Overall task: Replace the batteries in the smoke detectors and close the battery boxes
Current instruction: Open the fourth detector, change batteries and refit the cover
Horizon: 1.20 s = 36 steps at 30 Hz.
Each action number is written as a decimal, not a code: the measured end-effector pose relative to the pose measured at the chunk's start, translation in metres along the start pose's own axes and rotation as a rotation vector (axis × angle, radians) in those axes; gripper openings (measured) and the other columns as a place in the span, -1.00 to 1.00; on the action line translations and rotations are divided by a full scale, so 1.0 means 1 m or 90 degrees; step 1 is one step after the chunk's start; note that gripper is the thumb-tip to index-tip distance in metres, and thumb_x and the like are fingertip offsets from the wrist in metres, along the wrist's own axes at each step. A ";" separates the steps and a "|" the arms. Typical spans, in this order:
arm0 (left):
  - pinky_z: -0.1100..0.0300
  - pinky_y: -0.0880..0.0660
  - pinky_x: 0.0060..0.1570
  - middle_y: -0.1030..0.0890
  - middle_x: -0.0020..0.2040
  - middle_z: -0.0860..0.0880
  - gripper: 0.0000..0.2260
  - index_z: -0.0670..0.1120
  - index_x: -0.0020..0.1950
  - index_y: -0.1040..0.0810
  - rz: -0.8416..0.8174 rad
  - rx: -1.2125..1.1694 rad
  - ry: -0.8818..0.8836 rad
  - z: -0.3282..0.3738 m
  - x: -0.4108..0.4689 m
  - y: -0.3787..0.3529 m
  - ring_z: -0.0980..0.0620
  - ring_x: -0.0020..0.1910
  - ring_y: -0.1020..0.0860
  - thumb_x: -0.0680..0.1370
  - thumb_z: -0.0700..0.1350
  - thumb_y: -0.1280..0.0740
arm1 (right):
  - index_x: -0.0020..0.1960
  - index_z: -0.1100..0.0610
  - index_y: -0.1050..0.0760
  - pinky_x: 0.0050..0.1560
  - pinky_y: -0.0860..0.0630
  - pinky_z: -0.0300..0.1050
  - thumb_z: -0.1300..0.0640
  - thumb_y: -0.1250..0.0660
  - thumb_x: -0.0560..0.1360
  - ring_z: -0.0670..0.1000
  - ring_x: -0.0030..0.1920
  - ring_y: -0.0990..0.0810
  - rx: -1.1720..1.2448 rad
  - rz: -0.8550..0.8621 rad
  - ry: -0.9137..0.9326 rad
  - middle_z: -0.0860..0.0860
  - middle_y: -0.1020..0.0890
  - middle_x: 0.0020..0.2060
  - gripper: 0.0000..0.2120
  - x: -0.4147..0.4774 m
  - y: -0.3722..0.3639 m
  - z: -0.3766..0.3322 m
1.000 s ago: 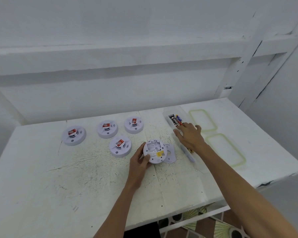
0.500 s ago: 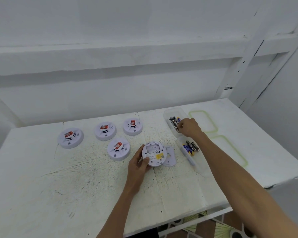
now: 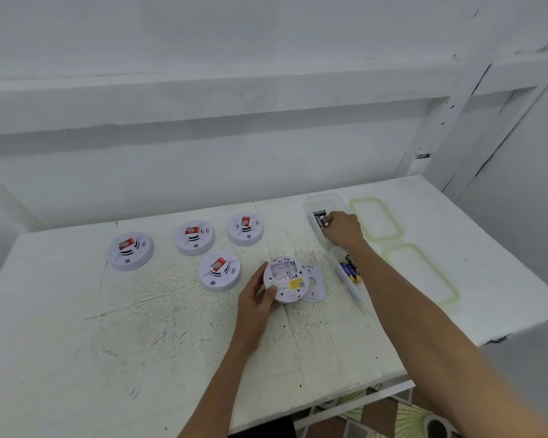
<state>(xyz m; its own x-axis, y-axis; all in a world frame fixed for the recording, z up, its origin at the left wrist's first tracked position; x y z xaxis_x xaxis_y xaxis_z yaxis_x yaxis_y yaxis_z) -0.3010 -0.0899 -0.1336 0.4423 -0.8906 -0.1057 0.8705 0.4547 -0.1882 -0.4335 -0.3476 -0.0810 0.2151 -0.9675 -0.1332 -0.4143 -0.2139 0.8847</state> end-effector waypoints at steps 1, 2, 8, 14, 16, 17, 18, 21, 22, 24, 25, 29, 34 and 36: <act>0.04 -0.63 0.19 -0.59 0.41 0.07 -0.55 -0.01 0.55 -0.42 0.000 -0.001 0.001 0.000 0.000 0.000 0.05 0.34 -0.60 0.67 -0.28 -0.30 | 0.19 0.09 -0.58 -0.22 -0.46 -0.15 0.14 -0.32 0.47 0.13 -0.09 -0.58 0.031 0.013 -0.004 0.16 -0.64 0.02 -0.70 -0.004 0.003 -0.001; 0.05 -0.64 0.18 -0.59 0.41 0.07 -0.55 0.00 0.55 -0.42 -0.001 -0.004 0.001 0.000 0.000 0.000 0.05 0.34 -0.60 0.67 -0.28 -0.30 | 0.20 0.09 -0.59 -0.22 -0.45 -0.15 0.16 -0.32 0.48 0.13 -0.09 -0.58 0.052 0.028 -0.003 0.17 -0.64 0.00 -0.70 -0.006 0.004 -0.001; 0.08 -0.65 0.13 -0.62 0.38 0.07 -0.55 0.02 0.53 -0.44 -0.002 -0.014 0.004 0.003 -0.001 -0.001 0.03 0.31 -0.62 0.67 -0.28 -0.31 | 0.14 0.13 -0.58 -0.13 -0.38 -0.15 0.15 -0.36 0.46 0.10 -0.05 -0.55 0.132 0.163 0.088 0.11 -0.59 -0.07 -0.74 -0.036 0.016 -0.014; 0.08 -0.64 0.15 -0.62 0.37 0.08 -0.56 0.00 0.55 -0.42 -0.003 -0.010 0.006 0.004 -0.002 0.000 0.04 0.31 -0.62 0.68 -0.27 -0.29 | 0.17 0.07 -0.54 -0.09 -0.52 -0.22 0.23 -0.36 0.44 -0.05 -0.15 -0.59 0.308 0.229 0.171 0.01 -0.62 -0.13 -0.69 -0.100 0.012 -0.041; 0.05 -0.64 0.16 -0.62 0.37 0.07 -0.56 -0.03 0.55 -0.42 -0.001 -0.012 0.006 0.003 -0.002 0.000 0.03 0.31 -0.62 0.68 -0.27 -0.29 | 0.14 0.07 -0.55 -0.16 -0.52 -0.34 0.26 -0.38 0.45 -0.11 -0.20 -0.63 0.368 0.216 0.186 -0.02 -0.64 -0.16 -0.72 -0.123 0.004 -0.047; 0.04 -0.64 0.17 -0.62 0.37 0.06 -0.56 -0.03 0.55 -0.42 0.001 -0.012 0.006 0.002 -0.002 0.000 0.02 0.31 -0.62 0.68 -0.27 -0.29 | 0.12 0.06 -0.55 -0.19 -0.53 -0.38 0.26 -0.40 0.46 -0.14 -0.22 -0.64 0.388 0.211 0.181 -0.03 -0.66 -0.17 -0.74 -0.132 -0.002 -0.049; 0.03 -0.63 0.18 -0.62 0.37 0.05 -0.56 -0.03 0.55 -0.42 0.003 -0.011 0.007 0.002 -0.001 0.000 0.02 0.31 -0.62 0.68 -0.27 -0.29 | 0.12 0.06 -0.56 -0.20 -0.54 -0.40 0.25 -0.43 0.47 -0.17 -0.23 -0.65 0.407 0.206 0.170 -0.03 -0.67 -0.18 -0.75 -0.141 -0.008 -0.049; 0.01 -0.64 0.19 -0.61 0.39 0.01 -0.56 -0.04 0.56 -0.40 0.005 0.003 0.002 0.001 -0.001 -0.001 0.01 0.30 -0.63 0.68 -0.29 -0.27 | 0.11 0.02 -0.57 -0.18 -0.61 -0.29 0.18 -0.47 0.48 -0.18 -0.21 -0.66 0.427 0.196 0.130 -0.07 -0.69 -0.18 -0.77 -0.156 -0.027 -0.046; 0.02 -0.64 0.18 -0.60 0.39 0.01 -0.56 -0.04 0.56 -0.40 0.005 0.009 -0.003 0.002 -0.001 -0.001 0.01 0.30 -0.63 0.68 -0.29 -0.27 | 0.11 0.01 -0.57 -0.17 -0.62 -0.21 0.13 -0.47 0.49 -0.16 -0.20 -0.65 0.415 0.191 0.118 -0.09 -0.69 -0.16 -0.79 -0.160 -0.032 -0.044; 0.10 -0.64 0.13 -0.60 0.39 0.01 -0.56 -0.04 0.56 -0.41 0.006 0.023 -0.017 0.004 -0.002 -0.001 0.04 0.29 -0.63 0.68 -0.28 -0.27 | 0.11 -0.03 -0.57 -0.14 -0.59 -0.14 0.00 -0.46 0.49 -0.10 -0.14 -0.63 0.361 0.191 0.093 -0.10 -0.68 -0.13 -0.79 -0.164 -0.042 -0.041; 0.15 -0.64 0.10 -0.60 0.39 0.02 -0.56 -0.04 0.55 -0.41 0.006 0.028 -0.024 0.005 -0.002 -0.001 0.06 0.29 -0.63 0.68 -0.29 -0.27 | 0.10 -0.04 -0.56 -0.11 -0.58 -0.12 -0.04 -0.44 0.50 -0.07 -0.10 -0.62 0.341 0.198 0.088 -0.09 -0.67 -0.11 -0.79 -0.166 -0.046 -0.040; 0.18 -0.63 0.10 -0.60 0.39 0.05 -0.56 -0.01 0.54 -0.42 0.008 0.041 -0.037 0.006 -0.003 0.000 0.07 0.30 -0.62 0.68 -0.29 -0.27 | -0.04 -0.01 -0.55 -0.10 -0.51 -0.10 -0.09 -0.42 0.50 -0.05 -0.04 -0.55 0.332 0.218 0.064 -0.08 -0.61 -0.14 -0.83 -0.169 -0.054 -0.038; 0.12 -0.64 0.14 -0.60 0.39 0.05 -0.55 -0.02 0.56 -0.41 0.007 0.054 -0.038 0.005 -0.003 0.000 0.04 0.30 -0.62 0.68 -0.28 -0.27 | -0.03 0.04 -0.56 -0.19 -0.51 -0.09 -0.10 -0.33 0.56 -0.02 -0.06 -0.51 0.189 0.267 0.089 -0.06 -0.54 -0.08 -0.79 -0.174 -0.060 -0.038; 0.05 -0.65 0.17 -0.59 0.41 0.02 -0.55 -0.03 0.56 -0.40 0.008 0.052 -0.034 0.003 -0.003 0.001 0.01 0.32 -0.61 0.68 -0.28 -0.27 | 0.03 0.02 -0.58 -0.25 -0.52 -0.11 -0.09 -0.31 0.57 -0.02 -0.06 -0.52 0.150 0.281 0.097 -0.06 -0.54 -0.04 -0.80 -0.179 -0.062 -0.040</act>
<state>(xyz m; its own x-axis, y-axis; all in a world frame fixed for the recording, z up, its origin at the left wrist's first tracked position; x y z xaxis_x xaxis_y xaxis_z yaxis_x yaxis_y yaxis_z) -0.3011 -0.0871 -0.1300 0.4624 -0.8849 -0.0557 0.8785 0.4657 -0.1062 -0.4110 -0.1560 -0.0943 0.0949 -0.9455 0.3114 -0.6781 0.1676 0.7156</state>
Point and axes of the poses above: each hand's wrist, its own x-axis towards the middle knuckle, its own y-axis out of the back of the hand, z = x × y, the point moved 2 cm from there along x, towards the middle knuckle
